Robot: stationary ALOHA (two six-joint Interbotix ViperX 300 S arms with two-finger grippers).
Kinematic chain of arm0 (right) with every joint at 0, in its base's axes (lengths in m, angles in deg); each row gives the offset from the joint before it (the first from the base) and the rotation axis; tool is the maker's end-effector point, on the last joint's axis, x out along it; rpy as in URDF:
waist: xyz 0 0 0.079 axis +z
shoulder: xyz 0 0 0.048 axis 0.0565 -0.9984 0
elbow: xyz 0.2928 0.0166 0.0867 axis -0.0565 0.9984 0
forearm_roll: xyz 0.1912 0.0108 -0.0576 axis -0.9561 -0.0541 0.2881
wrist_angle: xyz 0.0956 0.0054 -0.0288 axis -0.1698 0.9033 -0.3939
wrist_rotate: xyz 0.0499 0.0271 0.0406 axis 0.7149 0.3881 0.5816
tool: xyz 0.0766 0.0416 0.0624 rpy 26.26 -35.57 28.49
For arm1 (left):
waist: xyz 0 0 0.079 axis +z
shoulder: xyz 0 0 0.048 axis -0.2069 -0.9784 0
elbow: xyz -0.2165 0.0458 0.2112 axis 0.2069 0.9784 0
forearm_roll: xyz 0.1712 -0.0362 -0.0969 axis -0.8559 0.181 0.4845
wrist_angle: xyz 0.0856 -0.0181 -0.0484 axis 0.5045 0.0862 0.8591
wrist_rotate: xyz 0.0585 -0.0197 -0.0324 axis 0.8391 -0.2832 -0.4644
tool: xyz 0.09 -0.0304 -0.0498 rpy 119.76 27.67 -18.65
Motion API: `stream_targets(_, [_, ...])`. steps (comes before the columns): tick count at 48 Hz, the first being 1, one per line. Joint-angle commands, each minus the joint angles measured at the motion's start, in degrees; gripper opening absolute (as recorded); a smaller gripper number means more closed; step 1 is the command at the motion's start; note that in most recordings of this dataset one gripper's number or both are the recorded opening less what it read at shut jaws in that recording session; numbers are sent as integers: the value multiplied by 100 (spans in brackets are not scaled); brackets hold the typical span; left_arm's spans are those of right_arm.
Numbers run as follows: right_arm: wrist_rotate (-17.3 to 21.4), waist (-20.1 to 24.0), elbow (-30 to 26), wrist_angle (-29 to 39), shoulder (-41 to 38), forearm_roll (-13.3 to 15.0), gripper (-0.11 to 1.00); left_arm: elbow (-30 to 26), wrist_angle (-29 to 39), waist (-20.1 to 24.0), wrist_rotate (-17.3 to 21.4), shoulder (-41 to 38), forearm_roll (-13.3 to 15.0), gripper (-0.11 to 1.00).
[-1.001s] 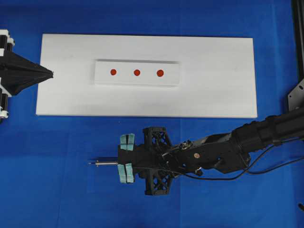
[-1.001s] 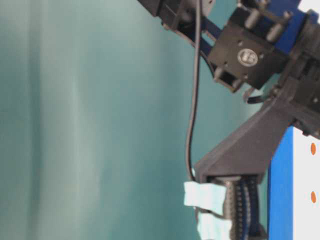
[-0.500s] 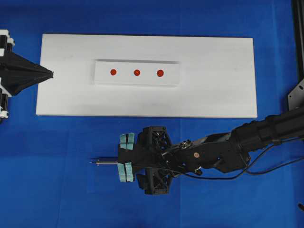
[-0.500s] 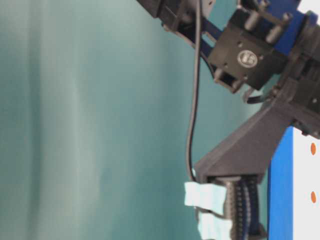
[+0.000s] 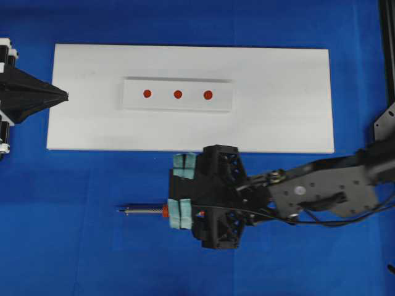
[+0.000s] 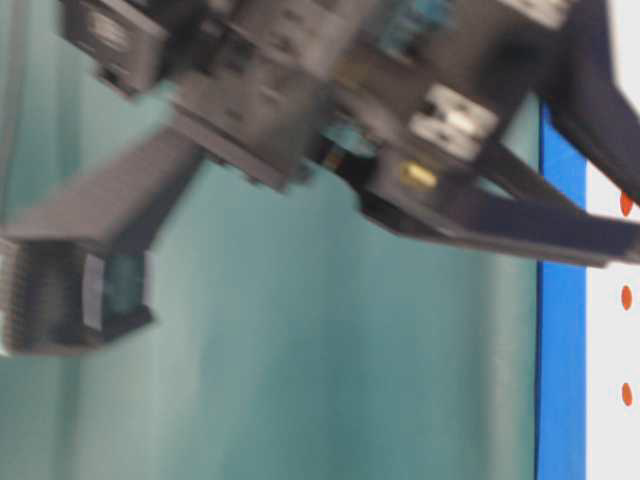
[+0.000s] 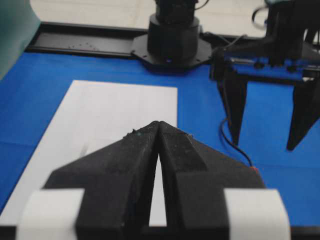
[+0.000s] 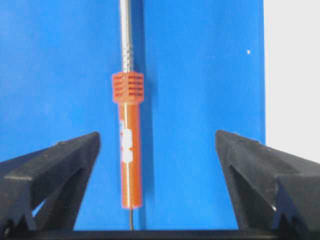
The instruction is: Touch the tip of the soldering iron to the mark.
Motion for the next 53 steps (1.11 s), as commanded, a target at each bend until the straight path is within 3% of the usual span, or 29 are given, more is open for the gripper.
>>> stream_targets(1, [0,0,-9,35,211,26,89,-62,-18,-9,9,18,-9,2])
stream_targets(12, [-185,-343,18,62,237,176,88,-62,44,0,9,18,-9,2])
stream_targets(33, [-1380,-1934,70,-114,325,-9,88,-62,44,0,0,26,-9,2])
stream_targets(43, [-1494,-2004,141,-105,422,-97,88,-62,44,0,-9,26,-9,2])
stream_targets(53, [-1512,-2039,589,-158,1134,-53,88,-62,44,-9,-9,35,-9,2])
